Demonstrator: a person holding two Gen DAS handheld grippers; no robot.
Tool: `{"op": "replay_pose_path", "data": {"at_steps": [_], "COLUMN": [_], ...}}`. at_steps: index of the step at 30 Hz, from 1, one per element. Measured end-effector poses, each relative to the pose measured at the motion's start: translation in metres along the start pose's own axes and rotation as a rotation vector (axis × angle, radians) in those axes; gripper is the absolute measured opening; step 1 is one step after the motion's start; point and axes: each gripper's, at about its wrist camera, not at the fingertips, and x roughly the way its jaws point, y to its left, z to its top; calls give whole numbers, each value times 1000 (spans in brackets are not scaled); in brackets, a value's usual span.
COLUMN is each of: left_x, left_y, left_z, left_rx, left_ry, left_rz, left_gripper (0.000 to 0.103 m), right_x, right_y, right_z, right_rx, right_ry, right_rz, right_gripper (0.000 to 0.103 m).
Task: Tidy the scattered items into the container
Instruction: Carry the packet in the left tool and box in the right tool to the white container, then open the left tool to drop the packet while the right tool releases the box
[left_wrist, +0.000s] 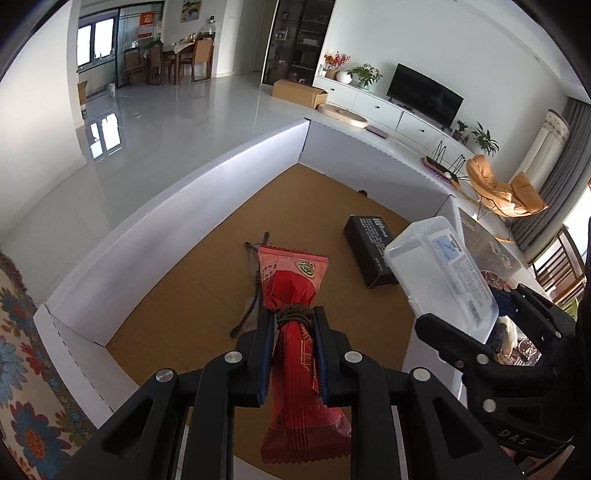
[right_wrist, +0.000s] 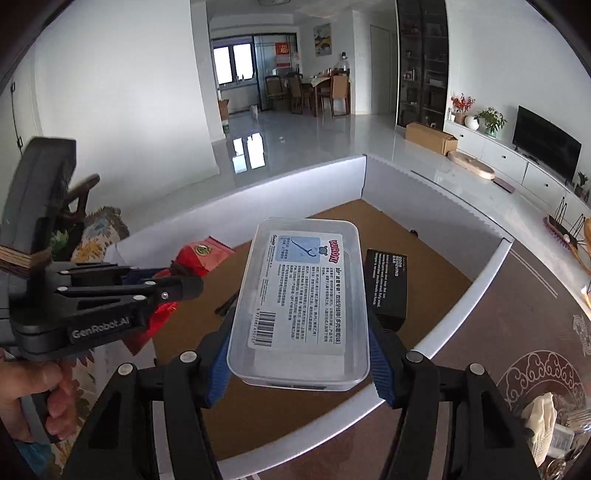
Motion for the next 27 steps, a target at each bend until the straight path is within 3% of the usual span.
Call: {"op": "replay_pose_path", "data": {"at_steps": [4, 6, 7, 8, 9, 11, 14, 21, 27], "left_x": [18, 29, 34, 35, 31, 27, 28, 14, -18], "left_y": [8, 8, 9, 12, 16, 20, 27, 32, 10], "left_z": [-7, -11, -13, -15, -15, -15, -15, -18, -22], "left_rx": [-38, -48, -54, -80, -110, -129, -168, -237, -170], "left_ry": [43, 73, 85, 88, 73, 53, 66, -22, -135], "left_rz": [6, 15, 30, 38, 19, 24, 36, 22, 48], "left_gripper": [22, 42, 74, 83, 85, 101, 103, 103, 103], "right_x": [30, 41, 44, 47, 49, 50, 49, 21, -27], "right_y": [4, 4, 2, 2, 3, 1, -5, -11, -32], "right_z": [0, -2, -4, -5, -7, -11, -15, -15, -32], "right_rx": [-43, -47, -48, -60, -75, -92, -91, -91, -16], "right_ry": [60, 101, 114, 121, 115, 113, 112, 22, -93], "right_rz": [-18, -7, -12, -26, -42, -57, -81, -143, -179], "right_gripper": [63, 64, 72, 83, 85, 85, 85, 85, 85]}}
